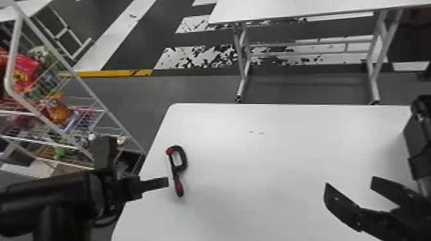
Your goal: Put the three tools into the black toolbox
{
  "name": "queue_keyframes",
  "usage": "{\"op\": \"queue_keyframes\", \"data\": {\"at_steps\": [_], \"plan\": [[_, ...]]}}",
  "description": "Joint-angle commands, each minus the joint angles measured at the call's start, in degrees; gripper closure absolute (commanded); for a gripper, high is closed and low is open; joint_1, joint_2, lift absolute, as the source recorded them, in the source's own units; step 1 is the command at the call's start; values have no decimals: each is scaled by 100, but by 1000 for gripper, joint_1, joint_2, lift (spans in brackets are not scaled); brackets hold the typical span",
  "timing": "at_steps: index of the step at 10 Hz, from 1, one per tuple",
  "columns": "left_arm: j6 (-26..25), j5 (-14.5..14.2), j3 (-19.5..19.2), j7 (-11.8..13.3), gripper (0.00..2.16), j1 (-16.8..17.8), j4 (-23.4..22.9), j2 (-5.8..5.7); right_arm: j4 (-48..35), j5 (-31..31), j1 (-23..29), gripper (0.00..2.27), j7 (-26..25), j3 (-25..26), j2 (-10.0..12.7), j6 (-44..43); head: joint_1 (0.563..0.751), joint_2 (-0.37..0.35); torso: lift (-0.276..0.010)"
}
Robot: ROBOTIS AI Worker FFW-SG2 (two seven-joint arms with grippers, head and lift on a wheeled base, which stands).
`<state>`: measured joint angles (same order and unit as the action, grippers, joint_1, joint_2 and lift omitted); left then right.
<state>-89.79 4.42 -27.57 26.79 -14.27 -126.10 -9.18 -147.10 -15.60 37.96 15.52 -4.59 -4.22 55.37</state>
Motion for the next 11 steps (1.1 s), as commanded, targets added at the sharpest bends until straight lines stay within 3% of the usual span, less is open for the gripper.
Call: {"op": "queue_keyframes", "data": {"at_steps": [1, 2, 5, 8, 11], "plan": [[-24, 67, 208, 10, 33, 293, 367, -58, 6, -40, 1, 97, 13, 20, -9, -39, 695, 350, -51], [-24, 111, 375, 19, 33, 530, 657, -67, 6, -40, 1, 97, 13, 38, -9, -74, 695, 350, -51], [-24, 744, 1069, -148, 73, 1453, 2046, -67, 6, -216, 62, 97, 74, 240, -44, -162, 695, 350, -51], [-24, 885, 1351, -421, 73, 1726, 2652, -93, 68, -330, 71, 97, 136, 415, -44, -233, 695, 350, -51], [-24, 876, 1368, -552, 76, 1866, 3136, -102, 156, -383, 54, 97, 153, 459, -44, -303, 695, 350, -51]]}}
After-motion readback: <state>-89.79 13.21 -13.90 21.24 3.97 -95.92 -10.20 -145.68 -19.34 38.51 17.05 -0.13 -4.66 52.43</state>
